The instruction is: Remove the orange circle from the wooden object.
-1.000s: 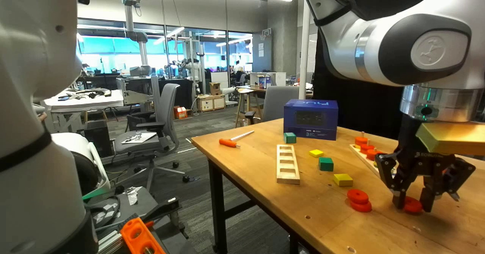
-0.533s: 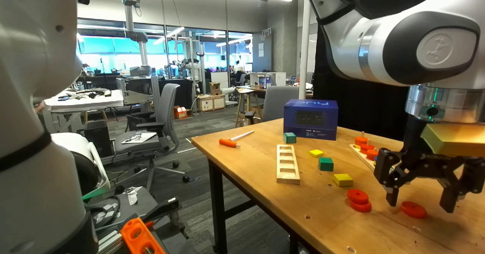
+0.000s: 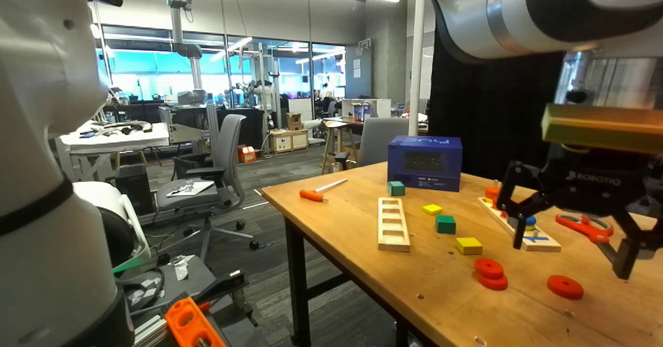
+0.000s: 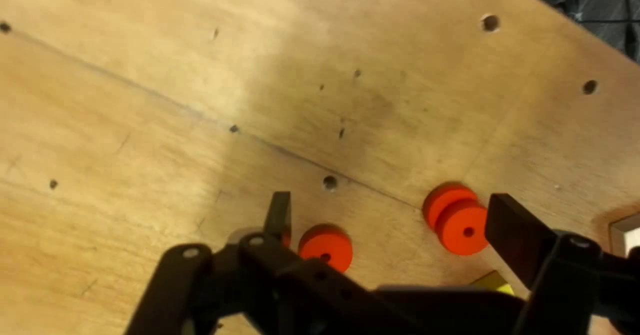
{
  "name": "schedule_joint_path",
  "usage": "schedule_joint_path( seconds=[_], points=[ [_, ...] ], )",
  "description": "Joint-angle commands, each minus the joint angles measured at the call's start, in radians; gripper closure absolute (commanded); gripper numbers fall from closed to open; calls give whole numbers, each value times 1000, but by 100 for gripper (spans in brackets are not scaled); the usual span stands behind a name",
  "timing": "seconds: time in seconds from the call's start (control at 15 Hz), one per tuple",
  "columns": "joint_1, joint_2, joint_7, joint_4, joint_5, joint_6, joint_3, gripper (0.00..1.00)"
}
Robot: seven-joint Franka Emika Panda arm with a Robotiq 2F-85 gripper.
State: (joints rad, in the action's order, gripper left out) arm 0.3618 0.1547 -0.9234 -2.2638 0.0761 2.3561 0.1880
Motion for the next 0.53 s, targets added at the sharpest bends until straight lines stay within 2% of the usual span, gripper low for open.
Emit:
schedule_joint_path(
  seconds=[0.0,0.13,0.27,0.47],
  points=[
    [-42,-246,256,-133,-73,-141,42,0],
    [-50,-360,398,-174,-90,-242,42,0],
    [-62,-475,487,-212,-107,-330,32,0],
    [-102,-638,527,-259,-129,-441,12,0]
  ],
)
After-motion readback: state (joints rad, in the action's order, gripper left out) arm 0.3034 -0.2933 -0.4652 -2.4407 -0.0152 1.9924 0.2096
